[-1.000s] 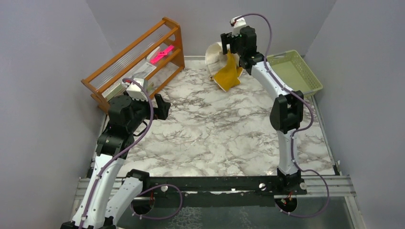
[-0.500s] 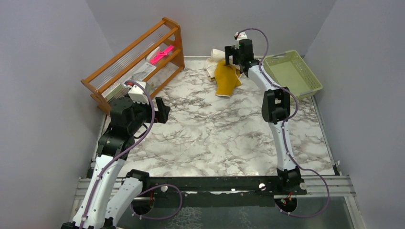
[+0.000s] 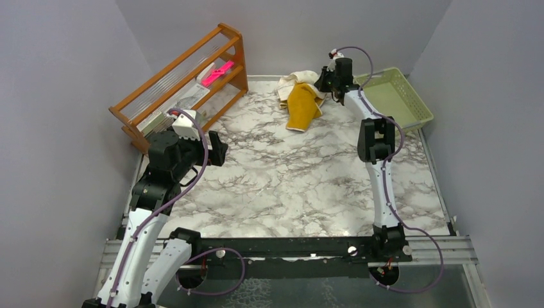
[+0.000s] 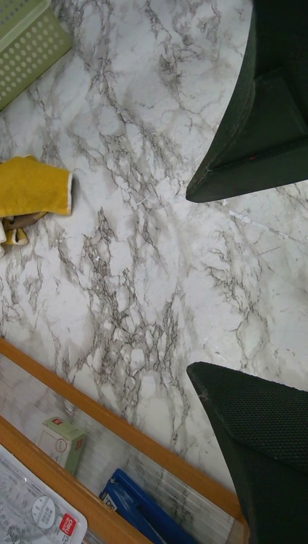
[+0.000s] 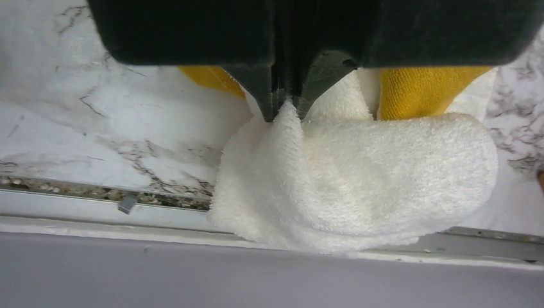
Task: Roll the towels
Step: Pick up the towel at the corner of the board, then place the towel at the center of the board, then flatten out the towel at the center of the board.
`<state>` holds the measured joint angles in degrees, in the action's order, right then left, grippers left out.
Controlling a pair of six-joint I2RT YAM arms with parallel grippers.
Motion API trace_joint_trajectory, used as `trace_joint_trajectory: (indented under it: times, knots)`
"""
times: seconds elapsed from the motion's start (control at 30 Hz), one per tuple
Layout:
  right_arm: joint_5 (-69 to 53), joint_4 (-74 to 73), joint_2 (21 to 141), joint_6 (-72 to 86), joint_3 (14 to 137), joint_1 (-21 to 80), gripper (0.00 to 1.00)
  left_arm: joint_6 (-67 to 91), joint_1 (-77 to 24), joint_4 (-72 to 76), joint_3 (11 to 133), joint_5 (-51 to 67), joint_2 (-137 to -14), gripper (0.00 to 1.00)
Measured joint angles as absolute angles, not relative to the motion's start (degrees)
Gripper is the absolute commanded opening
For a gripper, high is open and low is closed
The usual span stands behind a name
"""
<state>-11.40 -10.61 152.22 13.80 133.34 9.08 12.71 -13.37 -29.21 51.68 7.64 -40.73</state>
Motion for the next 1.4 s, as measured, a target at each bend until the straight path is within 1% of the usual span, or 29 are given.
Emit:
trace_joint_trajectory:
  times: [0.13,0.27,0.37,0.53,0.67,0.7,0.73,0.77,0.8,0.83,0.87,0.9,1.0,1.03,1.1,1.2,1.33,1.4]
  knots:
    - [-14.4,-10.1,149.7,15.3,132.3,9.6,0.01,12.7,-13.4,-29.3,51.7,7.4,-40.8,0.99]
    - [-16.4,-8.2,144.1,16.3,131.9,9.8,0.01,12.7,-13.4,-29.3,51.7,7.3,-40.8,0.99]
    - [-19.0,-5.7,138.1,17.0,131.9,10.0,0.01,12.7,-13.4,-29.3,51.7,7.2,-40.9,0.99]
    - [-26.6,-2.6,126.9,18.1,131.7,10.8,0.01,12.7,-13.4,-29.3,51.7,6.7,-41.2,0.99]
    - [-33.8,-1.7,116.2,18.2,124.8,13.7,0.01,12.7,-13.4,-29.3,51.8,4.1,-40.7,0.99]
    - [-35.0,-1.7,113.1,17.7,122.1,15.3,0.07,12.7,-13.4,-29.3,52.2,3.2,-40.5,0.99]
    - [-36.4,-1.7,109.4,17.0,118.3,17.8,0.25,12.7,-13.4,-29.3,52.8,2.2,-40.3,0.99]
    - [-37.5,-1.7,106.0,16.1,114.8,20.4,0.48,12.7,-13.4,-29.3,53.4,1.6,-40.2,0.99]
    - [-38.5,-1.7,103.4,15.8,111.8,22.4,0.66,12.7,-13.4,-29.3,54.7,0.5,-39.9,0.99]
    - [-39.9,-0.4,99.4,14.9,106.5,25.1,0.86,12.6,-13.4,-29.2,55.7,-0.3,-39.6,0.99]
    - [-41.3,0.3,95.9,14.6,102.0,27.2,0.96,12.5,-13.4,-28.9,56.8,-1.1,-39.2,0.99]
    - [-41.8,1.7,92.2,14.0,97.1,28.9,1.0,12.3,-13.4,-28.6,57.6,-1.9,-38.6,0.99]
    - [-39.5,7.1,82.4,12.1,83.7,29.1,1.0,11.9,-13.4,-27.6,58.6,-3.3,-37.0,0.99]
    - [-38.3,8.5,80.7,12.1,81.2,27.9,1.0,11.8,-13.4,-27.3,58.6,-3.7,-36.2,0.99]
    - [-36.0,10.4,80.8,12.2,80.2,25.3,0.99,11.6,-13.4,-27.3,58.6,-4.1,-35.9,0.99]
    - [-30.4,9.7,89.6,12.2,87.0,22.1,0.91,11.5,-13.4,-27.5,58.1,-4.1,-36.1,0.99]
    - [-21.4,1.3,108.9,11.9,101.6,20.6,0.79,11.5,-13.4,-28.4,57.0,-3.9,-36.4,0.99]
    - [-18.6,-2.7,117.4,11.7,106.2,20.6,0.72,11.4,-13.4,-28.9,56.6,-3.9,-36.3,0.99]
